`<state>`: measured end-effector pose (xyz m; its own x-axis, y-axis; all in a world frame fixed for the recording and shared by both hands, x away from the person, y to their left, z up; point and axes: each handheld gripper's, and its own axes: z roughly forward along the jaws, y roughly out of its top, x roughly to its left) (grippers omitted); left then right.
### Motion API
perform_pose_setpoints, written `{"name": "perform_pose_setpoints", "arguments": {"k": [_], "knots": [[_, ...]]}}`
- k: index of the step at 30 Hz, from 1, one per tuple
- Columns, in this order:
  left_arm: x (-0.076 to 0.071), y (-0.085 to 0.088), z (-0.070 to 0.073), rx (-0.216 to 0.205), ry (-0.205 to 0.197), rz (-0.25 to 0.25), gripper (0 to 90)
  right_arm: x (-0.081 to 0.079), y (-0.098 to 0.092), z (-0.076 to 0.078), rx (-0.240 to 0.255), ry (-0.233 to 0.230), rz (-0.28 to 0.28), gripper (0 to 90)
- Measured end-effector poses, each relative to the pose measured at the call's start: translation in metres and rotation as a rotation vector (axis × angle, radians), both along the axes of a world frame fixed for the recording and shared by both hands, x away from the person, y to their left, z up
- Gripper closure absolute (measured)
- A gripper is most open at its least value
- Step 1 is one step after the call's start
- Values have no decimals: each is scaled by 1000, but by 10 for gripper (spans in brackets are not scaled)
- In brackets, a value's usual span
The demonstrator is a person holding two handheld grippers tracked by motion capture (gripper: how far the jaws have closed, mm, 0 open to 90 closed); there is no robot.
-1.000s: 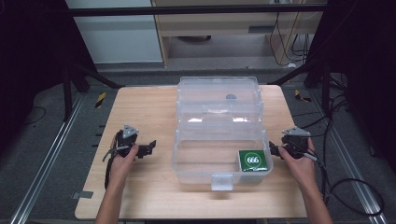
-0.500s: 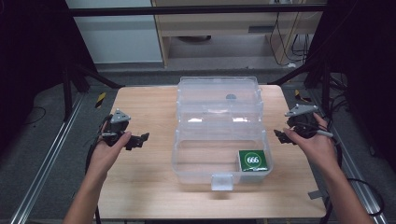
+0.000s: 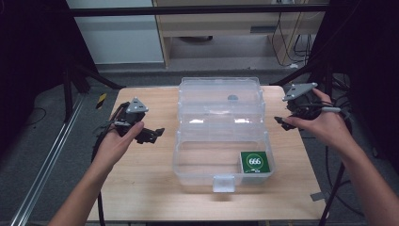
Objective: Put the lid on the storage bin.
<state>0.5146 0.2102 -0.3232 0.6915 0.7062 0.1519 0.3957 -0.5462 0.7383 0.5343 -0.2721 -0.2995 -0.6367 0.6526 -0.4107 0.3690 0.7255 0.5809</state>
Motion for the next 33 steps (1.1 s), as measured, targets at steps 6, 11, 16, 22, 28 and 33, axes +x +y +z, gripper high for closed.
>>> {"name": "perform_pose_setpoints", "arguments": {"k": [6,11,16,22,28,33], "knots": [[-6,-23,0,73,35,-119,36,7,31,23,-51,-5,105,221],[-11,-40,-2,103,78,-190,51,10,54,25,-100,16,200,395],[-19,-52,-5,145,84,-264,43,13,74,17,-182,53,293,508],[-28,-64,-18,206,112,-333,50,33,92,8,-282,85,303,555],[-34,-76,-21,220,127,-381,54,45,100,2,-371,143,332,611],[-40,-85,-25,233,134,-429,52,50,102,-1,-384,177,361,651]]}}
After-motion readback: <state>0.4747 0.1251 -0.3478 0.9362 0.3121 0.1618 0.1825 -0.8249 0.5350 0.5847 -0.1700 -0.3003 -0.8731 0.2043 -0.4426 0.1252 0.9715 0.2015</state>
